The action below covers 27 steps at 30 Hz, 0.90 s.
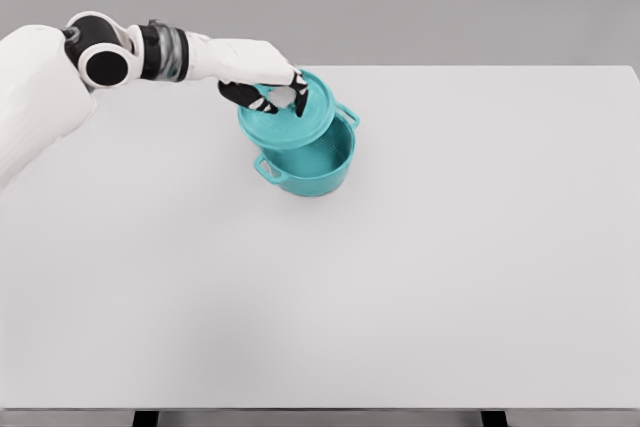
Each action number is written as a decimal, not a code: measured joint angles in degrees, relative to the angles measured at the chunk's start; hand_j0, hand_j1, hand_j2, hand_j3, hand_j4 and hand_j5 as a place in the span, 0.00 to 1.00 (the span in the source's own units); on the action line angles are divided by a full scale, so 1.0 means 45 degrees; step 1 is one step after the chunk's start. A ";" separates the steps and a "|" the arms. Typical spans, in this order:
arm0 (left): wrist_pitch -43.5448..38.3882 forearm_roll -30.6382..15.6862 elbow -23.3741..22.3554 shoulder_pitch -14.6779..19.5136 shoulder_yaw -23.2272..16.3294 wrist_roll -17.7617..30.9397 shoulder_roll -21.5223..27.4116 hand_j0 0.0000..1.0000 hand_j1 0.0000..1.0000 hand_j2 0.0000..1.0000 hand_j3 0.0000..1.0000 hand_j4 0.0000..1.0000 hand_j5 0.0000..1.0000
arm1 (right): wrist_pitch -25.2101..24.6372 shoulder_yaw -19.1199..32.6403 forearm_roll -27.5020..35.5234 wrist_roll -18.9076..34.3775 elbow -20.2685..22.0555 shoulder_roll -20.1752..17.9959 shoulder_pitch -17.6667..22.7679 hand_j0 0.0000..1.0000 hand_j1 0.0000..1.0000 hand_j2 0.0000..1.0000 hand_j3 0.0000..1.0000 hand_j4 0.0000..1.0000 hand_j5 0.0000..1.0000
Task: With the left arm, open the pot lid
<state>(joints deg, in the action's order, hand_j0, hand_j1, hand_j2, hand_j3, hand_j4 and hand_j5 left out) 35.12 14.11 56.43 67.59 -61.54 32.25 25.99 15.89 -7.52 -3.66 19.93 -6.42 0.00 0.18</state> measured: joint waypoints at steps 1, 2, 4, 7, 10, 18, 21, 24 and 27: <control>0.0001 -0.0198 0.0197 0.0000 0.0001 -0.0011 0.0454 0.48 0.48 0.48 0.48 0.48 0.48 | 0.0001 -0.0003 0.0000 0.0000 0.0000 0.0000 0.0000 1.00 1.00 1.00 1.00 1.00 1.00; 0.0003 -0.0344 0.0357 0.0000 0.0005 -0.0023 0.0911 0.48 0.48 0.48 0.48 0.48 0.48 | 0.0002 -0.0005 0.0000 0.0000 0.0000 0.0000 0.0000 1.00 1.00 1.00 1.00 1.00 1.00; 0.0006 -0.0580 0.0559 -0.0078 0.0002 -0.0037 0.1759 0.48 0.48 0.48 0.48 0.48 0.48 | 0.0000 -0.0005 0.0000 0.0000 0.0000 0.0000 0.0000 1.00 1.00 1.00 1.00 1.00 1.00; 0.0011 -0.0742 0.0673 -0.0195 0.0022 -0.0045 0.2797 0.48 0.48 0.48 0.48 0.48 0.48 | 0.0000 -0.0001 0.0000 0.0000 0.0000 0.0000 0.0000 1.00 1.00 1.00 1.00 1.00 1.00; 0.0017 -0.0772 0.0710 -0.0703 0.0040 -0.0043 0.3242 1.00 1.00 1.00 1.00 1.00 1.00 | 0.0001 -0.0004 0.0001 0.0000 0.0000 0.0000 0.0000 1.00 1.00 1.00 1.00 1.00 1.00; 0.0006 -0.0763 0.0752 -0.0742 0.0068 -0.0036 0.3347 1.00 1.00 1.00 1.00 1.00 1.00 | 0.0001 -0.0003 0.0000 0.0000 0.0000 0.0000 0.0000 1.00 1.00 1.00 1.00 1.00 1.00; 0.0007 -0.0766 0.0770 -0.0820 0.0056 -0.0045 0.3355 1.00 1.00 1.00 1.00 1.00 1.00 | 0.0000 -0.0006 0.0000 0.0000 0.0000 0.0000 0.0000 1.00 1.00 1.00 1.00 1.00 1.00; 0.0010 -0.1241 0.1460 -0.0878 0.0122 -0.0054 0.3496 1.00 1.00 1.00 1.00 1.00 1.00 | 0.0001 -0.0006 0.0000 0.0000 0.0000 0.0000 0.0000 1.00 1.00 1.00 1.00 1.00 1.00; 0.0012 -0.2039 0.2814 -0.1601 0.0186 -0.0055 0.4119 1.00 1.00 1.00 1.00 1.00 1.00 | 0.0000 0.0000 0.0000 0.0000 0.0000 0.0000 0.0000 1.00 1.00 1.00 1.00 1.00 1.00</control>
<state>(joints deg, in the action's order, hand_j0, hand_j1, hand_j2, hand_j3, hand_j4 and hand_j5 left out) 35.17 4.94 69.09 60.38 -60.71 32.00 44.52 15.89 -7.52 -3.66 19.93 -6.42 0.01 0.18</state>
